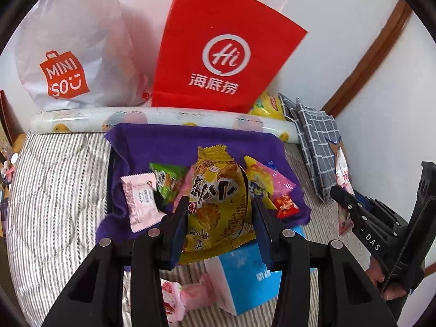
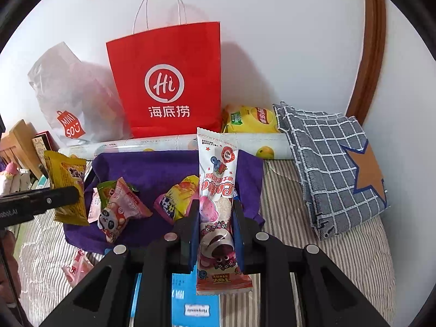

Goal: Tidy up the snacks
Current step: 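Carry the chip bag and snack stick over the purple towel with both grippers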

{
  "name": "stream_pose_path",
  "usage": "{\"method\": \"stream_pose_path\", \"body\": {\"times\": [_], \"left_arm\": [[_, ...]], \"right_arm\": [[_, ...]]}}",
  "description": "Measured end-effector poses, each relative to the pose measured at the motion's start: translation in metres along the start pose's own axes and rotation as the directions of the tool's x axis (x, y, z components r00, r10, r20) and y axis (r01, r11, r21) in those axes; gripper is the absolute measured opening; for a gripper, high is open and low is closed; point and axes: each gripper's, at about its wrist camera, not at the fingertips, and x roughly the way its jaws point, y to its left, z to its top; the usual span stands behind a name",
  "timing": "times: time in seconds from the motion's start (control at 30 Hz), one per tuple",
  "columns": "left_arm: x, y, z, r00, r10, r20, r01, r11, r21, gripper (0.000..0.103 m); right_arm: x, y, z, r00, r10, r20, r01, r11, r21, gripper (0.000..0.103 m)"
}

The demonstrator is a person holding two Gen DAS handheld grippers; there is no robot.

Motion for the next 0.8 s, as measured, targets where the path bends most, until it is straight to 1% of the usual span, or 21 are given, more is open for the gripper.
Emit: {"method": "stream_pose_path", "body": {"times": [0.23, 0.4, 0.67, 0.8], "left_arm": [[0.007, 0.011, 0.009, 1.000, 0.022, -0.002, -0.022, 1.000, -0.006, 0.045], [0.017, 0.015, 0.015, 1.000, 0.015, 0.000, -0.015, 1.000, -0.004, 0.045], [0.042, 0.011, 0.024, 1.000, -0.010, -0.022, 0.010, 1.000, 0.010, 0.045], [0.051, 0.009, 0.028, 1.000, -0.007, -0.023, 0.007, 1.000, 0.029, 0.045]], "right_arm": [[0.028, 0.001, 0.007, 1.000, 0.010, -0.025, -0.010, 1.000, -0.011, 0.021], [0.043, 0.000, 0.011, 0.999, 0.007, -0.035, -0.008, 1.000, -0.024, 0.021], [0.069, 0.002, 0.015, 0.998, 0.007, -0.062, -0.010, 0.999, -0.040, 0.021], [0.080, 0.000, 0.016, 0.997, 0.008, -0.073, -0.011, 0.999, -0.038, 0.021]]}}
